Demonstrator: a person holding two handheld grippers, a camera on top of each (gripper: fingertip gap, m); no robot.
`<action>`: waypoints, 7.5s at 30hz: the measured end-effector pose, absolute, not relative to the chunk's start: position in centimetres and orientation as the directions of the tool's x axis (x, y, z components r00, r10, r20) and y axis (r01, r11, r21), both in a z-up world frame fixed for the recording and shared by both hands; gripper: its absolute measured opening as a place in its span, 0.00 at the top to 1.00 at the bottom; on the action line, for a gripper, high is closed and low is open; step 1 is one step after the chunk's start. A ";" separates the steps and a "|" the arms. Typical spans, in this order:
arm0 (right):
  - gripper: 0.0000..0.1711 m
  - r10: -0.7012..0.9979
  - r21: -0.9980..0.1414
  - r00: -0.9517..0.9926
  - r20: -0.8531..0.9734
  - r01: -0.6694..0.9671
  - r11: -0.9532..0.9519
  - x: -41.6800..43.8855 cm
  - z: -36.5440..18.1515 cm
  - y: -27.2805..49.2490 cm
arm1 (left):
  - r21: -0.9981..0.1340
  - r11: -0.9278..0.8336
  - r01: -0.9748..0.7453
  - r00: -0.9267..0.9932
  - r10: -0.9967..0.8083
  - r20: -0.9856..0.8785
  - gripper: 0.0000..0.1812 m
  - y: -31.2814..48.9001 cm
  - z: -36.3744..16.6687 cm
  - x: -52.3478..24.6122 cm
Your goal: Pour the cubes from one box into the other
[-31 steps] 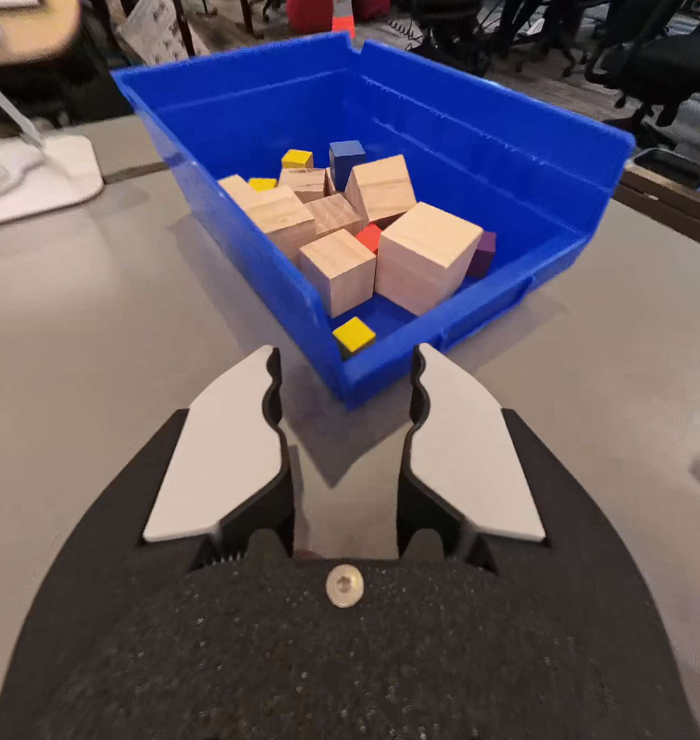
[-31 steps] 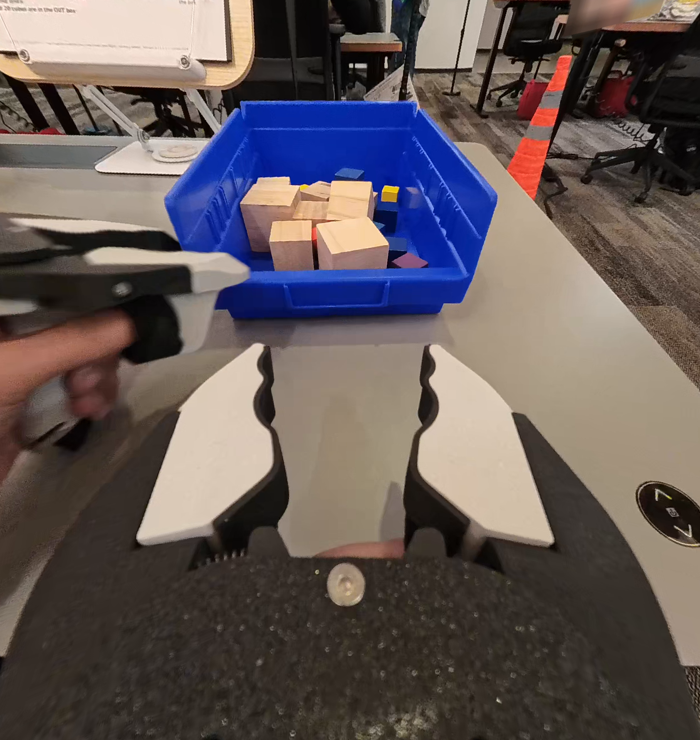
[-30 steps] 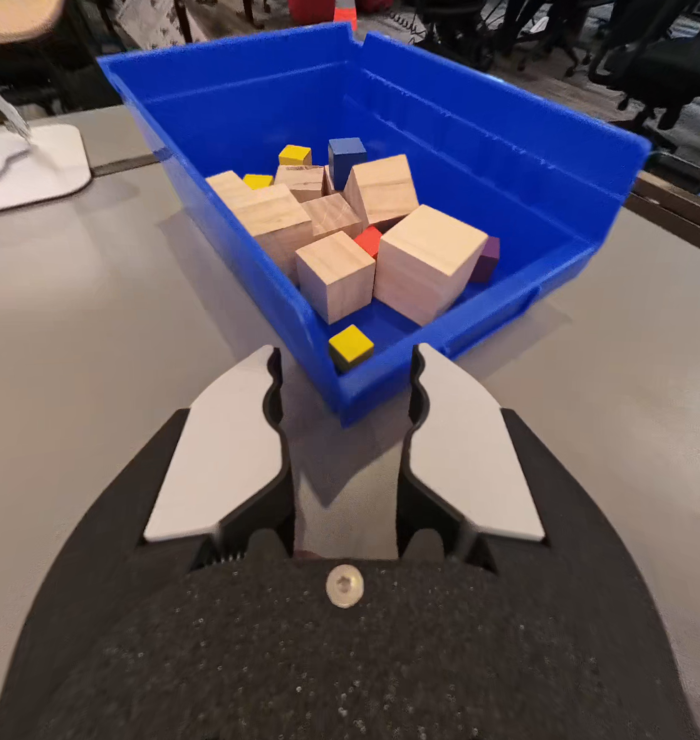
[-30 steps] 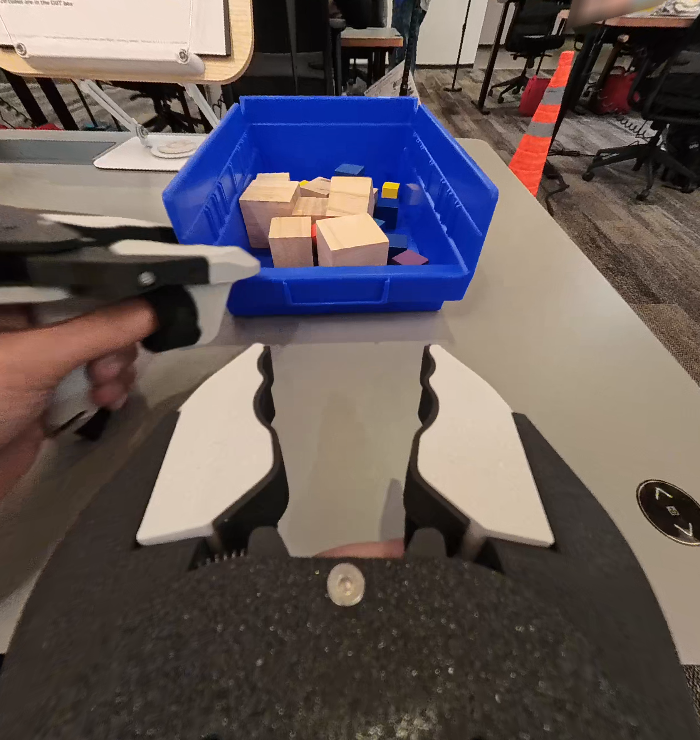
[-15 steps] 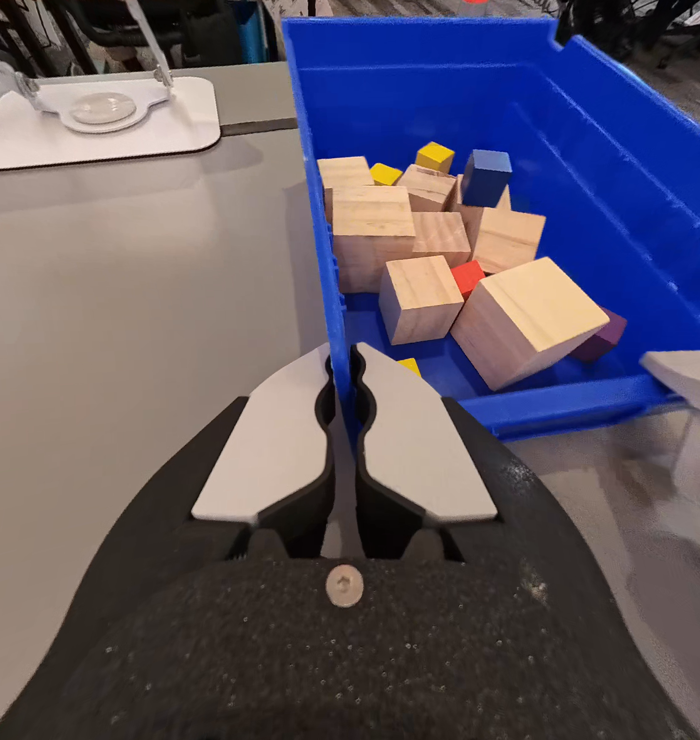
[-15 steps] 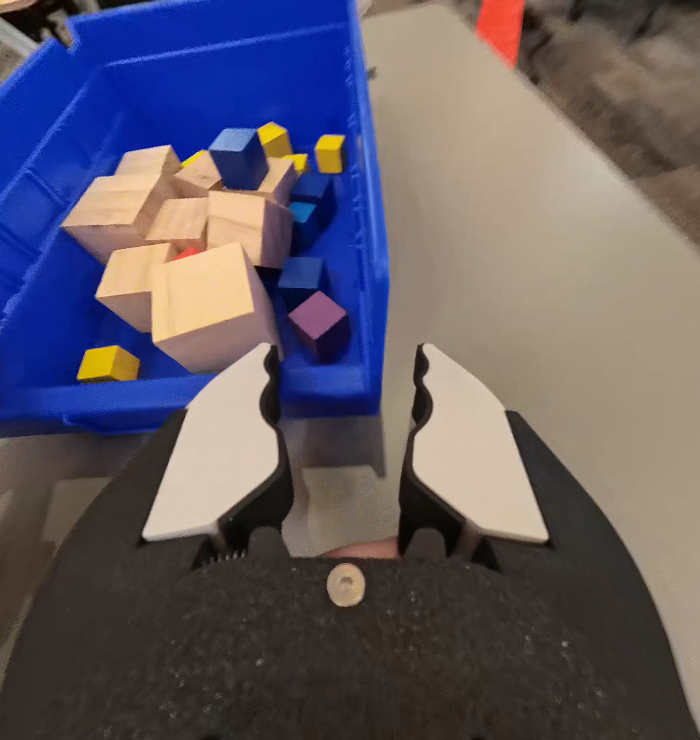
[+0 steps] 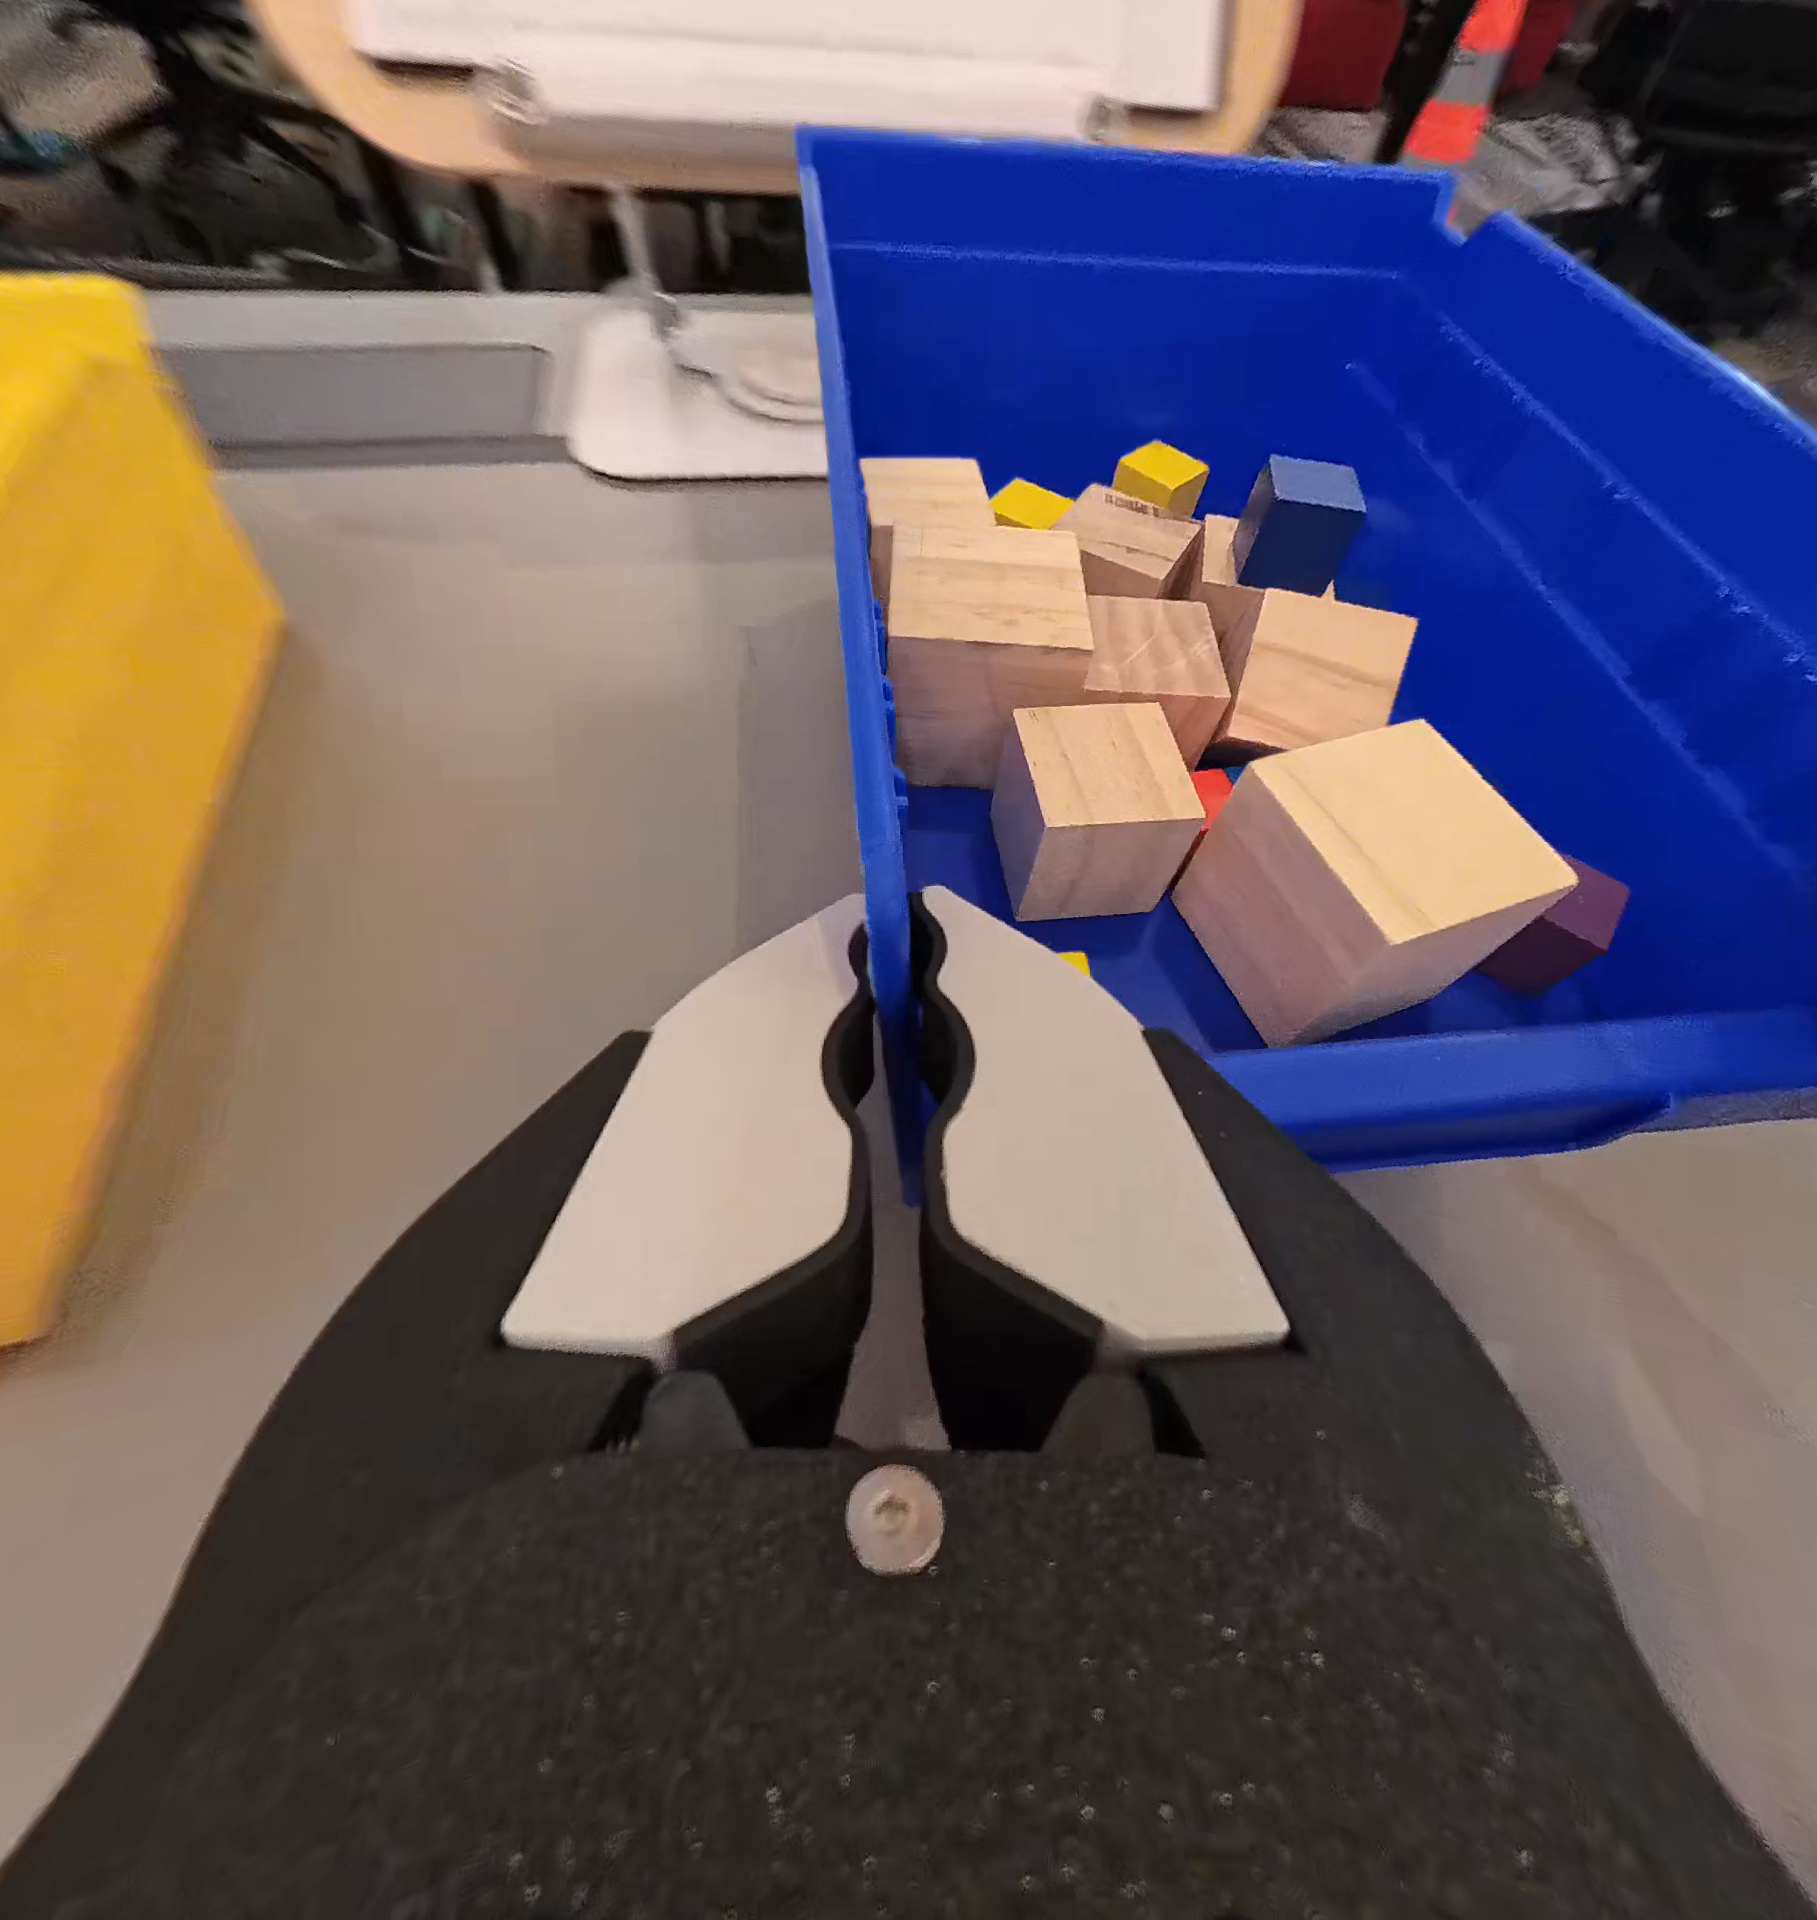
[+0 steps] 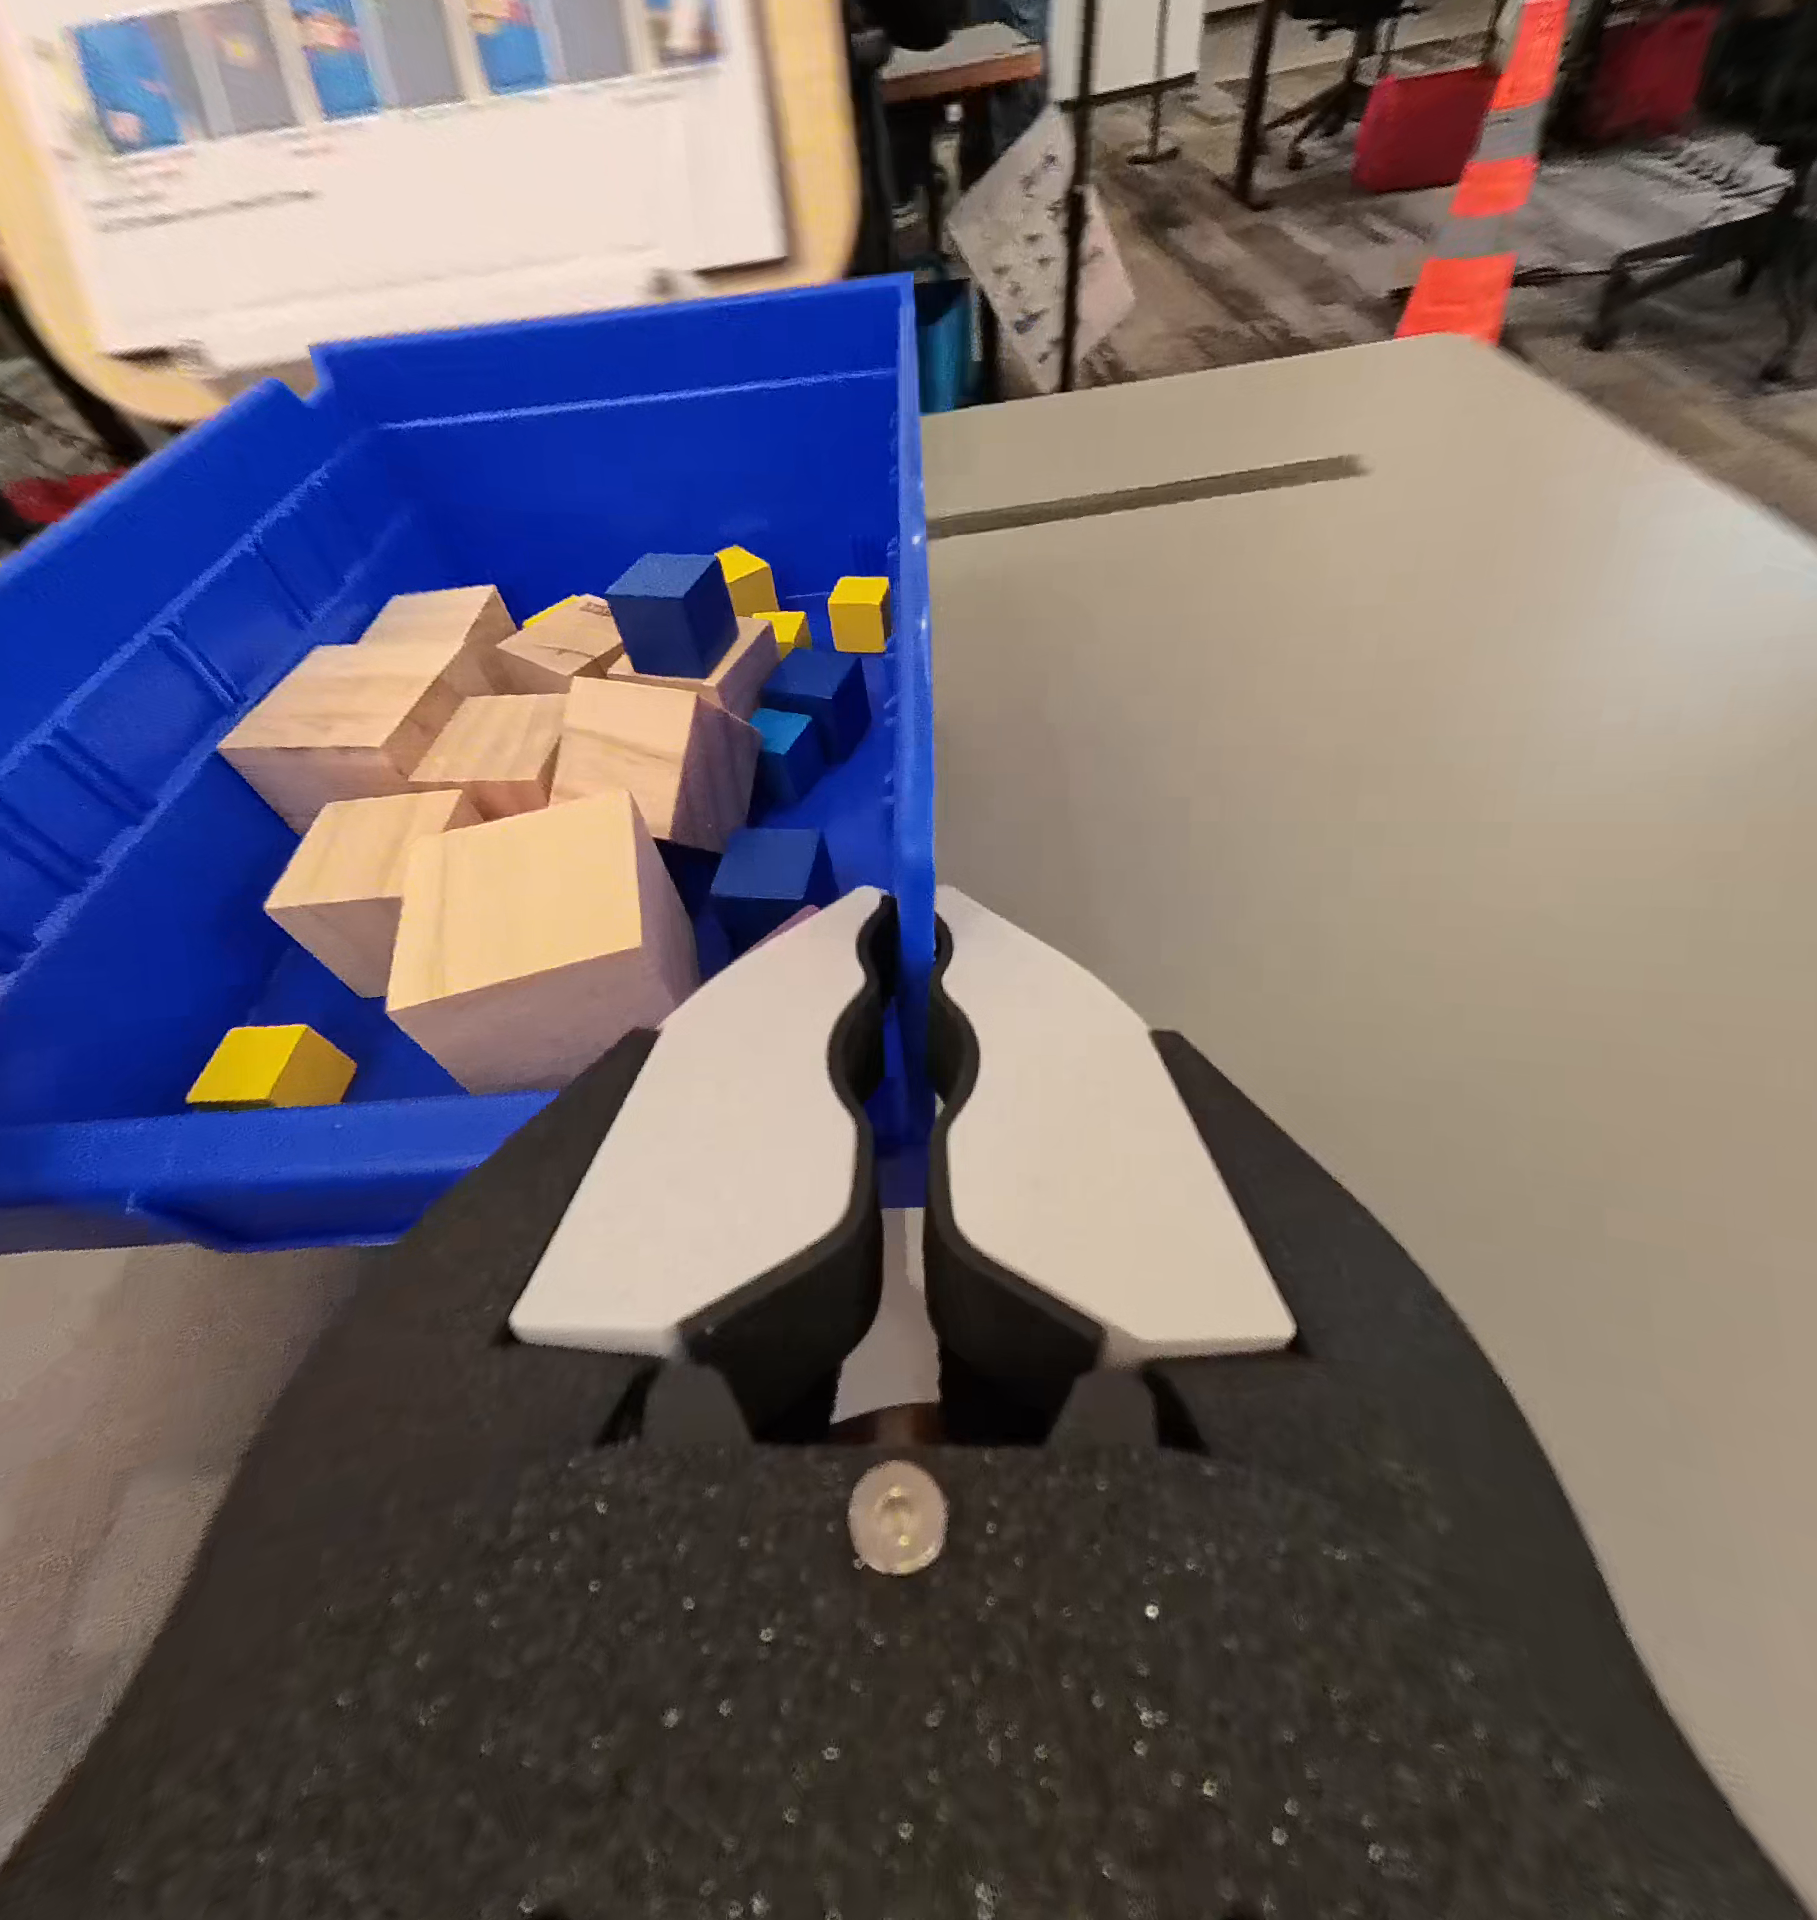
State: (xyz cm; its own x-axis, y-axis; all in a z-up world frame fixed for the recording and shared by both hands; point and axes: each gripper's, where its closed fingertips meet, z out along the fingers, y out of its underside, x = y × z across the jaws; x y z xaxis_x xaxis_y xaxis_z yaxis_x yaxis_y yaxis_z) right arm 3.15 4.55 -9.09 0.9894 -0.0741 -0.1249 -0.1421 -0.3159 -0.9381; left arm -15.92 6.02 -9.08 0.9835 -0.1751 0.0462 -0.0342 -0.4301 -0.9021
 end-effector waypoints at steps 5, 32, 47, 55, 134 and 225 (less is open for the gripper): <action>0.99 -0.022 -0.916 0.983 -0.182 -0.177 -0.360 -5.8 -11.1 4.8 | -0.897 -0.439 -0.053 0.993 -0.118 -0.001 0.98 5.4 -9.5 -24.9; 0.68 0.736 -0.955 0.674 -0.067 0.170 -0.243 -21.4 -8.0 -7.3 | -0.872 -0.488 0.036 0.993 -0.082 0.087 0.59 1.7 -11.6 -52.8; 0.66 0.603 -0.906 0.785 -0.140 0.143 -0.397 -32.5 -12.8 -6.7 | -0.794 -0.585 0.165 0.986 0.091 0.138 0.98 -2.9 -13.6 -54.6; 0.93 0.573 -0.903 0.816 -0.073 0.190 -0.385 -35.9 -12.5 -6.8 | -0.808 -0.531 0.257 0.956 0.262 0.132 0.98 -12.6 -13.1 -53.7; 0.98 0.099 -0.907 0.995 0.016 0.056 -0.418 -9.5 -13.2 4.3 | -0.865 -0.497 -0.062 0.973 -0.223 0.059 0.97 4.3 -13.9 -28.5; 0.60 0.020 -0.934 0.998 -0.052 -0.042 -0.354 14.1 -12.3 -5.6 | -0.936 -0.346 0.063 0.988 -0.109 0.107 0.61 -5.6 -11.9 -44.5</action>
State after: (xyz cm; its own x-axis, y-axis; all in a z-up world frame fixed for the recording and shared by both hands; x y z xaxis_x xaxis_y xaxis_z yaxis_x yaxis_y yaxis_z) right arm 14.10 -5.63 -12.26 0.9984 0.0200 -0.0520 -0.0416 -0.3537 -0.9344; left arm -44.52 -5.58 -11.88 0.9882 -0.1091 0.1070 0.0631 -0.3465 -0.9359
